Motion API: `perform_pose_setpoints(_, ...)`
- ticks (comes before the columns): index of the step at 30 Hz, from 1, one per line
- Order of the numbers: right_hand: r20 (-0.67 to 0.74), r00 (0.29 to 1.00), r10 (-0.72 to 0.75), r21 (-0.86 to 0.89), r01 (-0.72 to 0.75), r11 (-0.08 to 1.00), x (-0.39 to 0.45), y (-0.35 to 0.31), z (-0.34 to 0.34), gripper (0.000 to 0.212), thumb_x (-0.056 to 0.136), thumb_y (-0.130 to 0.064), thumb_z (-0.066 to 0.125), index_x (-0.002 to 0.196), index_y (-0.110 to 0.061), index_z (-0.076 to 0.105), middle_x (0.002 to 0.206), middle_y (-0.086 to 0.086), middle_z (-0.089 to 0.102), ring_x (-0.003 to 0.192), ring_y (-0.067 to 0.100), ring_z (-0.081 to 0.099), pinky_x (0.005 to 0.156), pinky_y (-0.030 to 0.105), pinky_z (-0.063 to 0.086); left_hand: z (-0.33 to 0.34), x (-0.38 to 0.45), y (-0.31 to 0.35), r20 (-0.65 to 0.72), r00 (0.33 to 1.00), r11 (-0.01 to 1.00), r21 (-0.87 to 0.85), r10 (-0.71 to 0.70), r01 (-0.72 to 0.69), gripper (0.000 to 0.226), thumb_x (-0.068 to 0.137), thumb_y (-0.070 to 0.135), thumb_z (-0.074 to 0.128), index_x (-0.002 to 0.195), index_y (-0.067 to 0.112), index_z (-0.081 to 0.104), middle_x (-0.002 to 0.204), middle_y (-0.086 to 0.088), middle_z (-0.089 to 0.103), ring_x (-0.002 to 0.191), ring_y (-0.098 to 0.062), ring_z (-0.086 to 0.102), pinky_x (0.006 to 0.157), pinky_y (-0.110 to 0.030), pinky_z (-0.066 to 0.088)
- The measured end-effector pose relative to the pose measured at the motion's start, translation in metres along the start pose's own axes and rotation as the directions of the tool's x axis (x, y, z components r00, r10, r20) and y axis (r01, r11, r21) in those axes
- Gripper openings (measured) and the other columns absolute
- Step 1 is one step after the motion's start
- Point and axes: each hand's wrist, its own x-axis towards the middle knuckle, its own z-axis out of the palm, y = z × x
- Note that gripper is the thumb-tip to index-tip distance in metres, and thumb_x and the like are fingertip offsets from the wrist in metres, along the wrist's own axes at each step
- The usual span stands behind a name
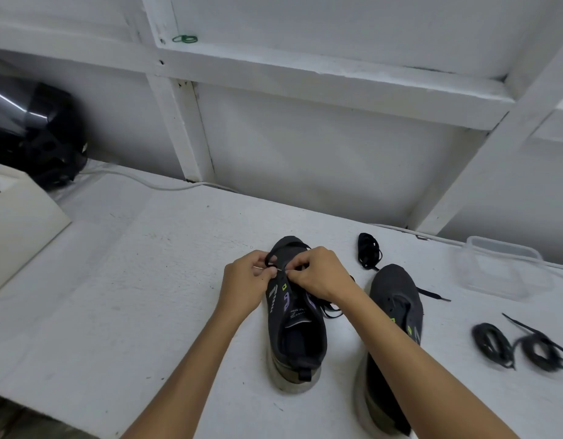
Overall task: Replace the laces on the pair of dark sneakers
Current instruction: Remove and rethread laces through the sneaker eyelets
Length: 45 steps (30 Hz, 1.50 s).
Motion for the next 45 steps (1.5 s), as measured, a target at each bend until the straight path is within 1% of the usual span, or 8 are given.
perform_pose_setpoints(6, 0.001, 1.0, 0.006, -0.089, -0.006, 0.996, 0.0, -0.002, 0.002, 0.016, 0.087, -0.021, 0.071, 0.099, -0.024, 0.081, 0.089, -0.009, 0.073, 0.08, 0.007, 0.061, 0.075, 0.02, 0.046, 0.009, -0.001, -0.001, 0.025, 0.998, 0.993, 0.098, 0.062, -0.064, 0.024, 0.086, 0.017, 0.076, 0.087, 0.039, 0.069, 0.075, 0.019, 0.069, 0.076, 0.01, 0.063, 0.068, -0.004, 0.045)
perform_pose_setpoints(13, 0.089, 0.993, -0.081, -0.214, 0.099, 0.972, -0.001, -0.003, -0.001, 0.01, 0.097, -0.024, 0.057, 0.097, -0.023, 0.066, 0.079, -0.017, 0.053, 0.076, 0.008, 0.052, 0.059, 0.015, 0.033, 0.006, -0.001, 0.0, 0.043, 0.998, 0.999, 0.016, -0.051, 0.05, 0.011, 0.089, 0.03, 0.072, 0.097, 0.036, 0.069, 0.085, 0.017, 0.071, 0.078, 0.012, 0.064, 0.071, -0.012, 0.045)
perform_pose_setpoints(22, 0.154, 0.988, -0.012, -0.278, 0.055, 0.959, 0.0, -0.011, -0.015, 0.017, 0.104, -0.023, 0.046, 0.097, -0.012, 0.056, 0.102, 0.01, 0.063, 0.085, 0.022, 0.053, 0.071, 0.033, 0.038, -0.001, -0.001, 0.007, 0.176, 0.98, 0.994, 0.063, -0.097, 0.087, 0.042, 0.083, 0.041, 0.077, 0.12, 0.03, 0.062, 0.101, 0.018, 0.068, 0.086, 0.011, 0.064, 0.07, -0.005, 0.044)
perform_pose_setpoints(27, 0.141, 0.99, 0.005, -0.154, 0.017, 0.988, -0.001, 0.001, -0.04, 0.026, 0.105, -0.031, 0.046, 0.082, -0.027, 0.058, 0.079, -0.012, 0.057, 0.069, 0.006, 0.052, 0.06, 0.024, 0.036, -0.004, -0.001, 0.011, 0.192, 0.975, 0.992, 0.08, -0.112, 0.098, 0.051, 0.084, 0.037, 0.076, 0.132, 0.035, 0.058, 0.102, 0.019, 0.066, 0.087, 0.01, 0.064, 0.07, -0.007, 0.042)
perform_pose_setpoints(32, 0.142, 0.99, -0.019, -0.078, 0.03, 0.997, -0.007, 0.003, -0.044, 0.028, 0.105, -0.037, 0.048, 0.08, -0.032, 0.059, 0.072, -0.012, 0.058, 0.064, 0.001, 0.05, 0.061, 0.022, 0.036, 0.007, 0.002, 0.027, 0.203, 0.978, 0.925, 0.361, 0.047, -0.119, 0.037, 0.087, 0.052, 0.067, 0.123, 0.048, 0.064, 0.108, 0.018, 0.056, 0.095, -0.002, 0.059, 0.083, -0.026, 0.044)
perform_pose_setpoints(38, 0.014, 0.994, 0.11, 0.141, -0.111, 0.984, -0.004, 0.003, -0.048, 0.022, 0.1, -0.047, 0.047, 0.103, -0.033, 0.065, 0.088, -0.01, 0.073, 0.06, -0.003, 0.061, 0.064, 0.023, 0.045, 0.019, 0.004, 0.022, 0.054, 0.988, 0.931, 0.331, 0.148, -0.157, 0.015, 0.093, 0.036, 0.067, 0.098, 0.025, 0.075, 0.1, 0.013, 0.053, 0.099, -0.011, 0.054, 0.081, -0.03, 0.046)
perform_pose_setpoints(42, 0.06, 0.93, 0.363, 0.418, -0.354, 0.837, 0.001, 0.018, -0.06, 0.03, 0.098, -0.013, 0.043, 0.105, -0.021, 0.071, 0.1, 0.003, 0.069, 0.071, 0.011, 0.067, 0.056, 0.022, 0.053, 0.017, 0.004, 0.016, 0.034, 0.989, 0.956, 0.253, 0.143, -0.147, 0.009, 0.094, 0.031, 0.068, 0.095, 0.026, 0.075, 0.091, 0.014, 0.059, 0.084, -0.007, 0.057, 0.07, -0.016, 0.04)
perform_pose_setpoints(45, 0.099, 0.922, 0.375, 0.625, -0.351, 0.697, -0.001, 0.022, -0.062, 0.03, 0.095, 0.008, 0.047, 0.109, -0.005, 0.07, 0.102, 0.008, 0.068, 0.08, 0.012, 0.073, 0.063, 0.024, 0.058, 0.017, 0.005, 0.017, 0.082, 0.989, 0.962, 0.232, 0.125, -0.141, 0.007, 0.094, 0.028, 0.068, 0.096, 0.027, 0.075, 0.092, 0.01, 0.062, 0.08, -0.002, 0.056, 0.069, -0.01, 0.039)
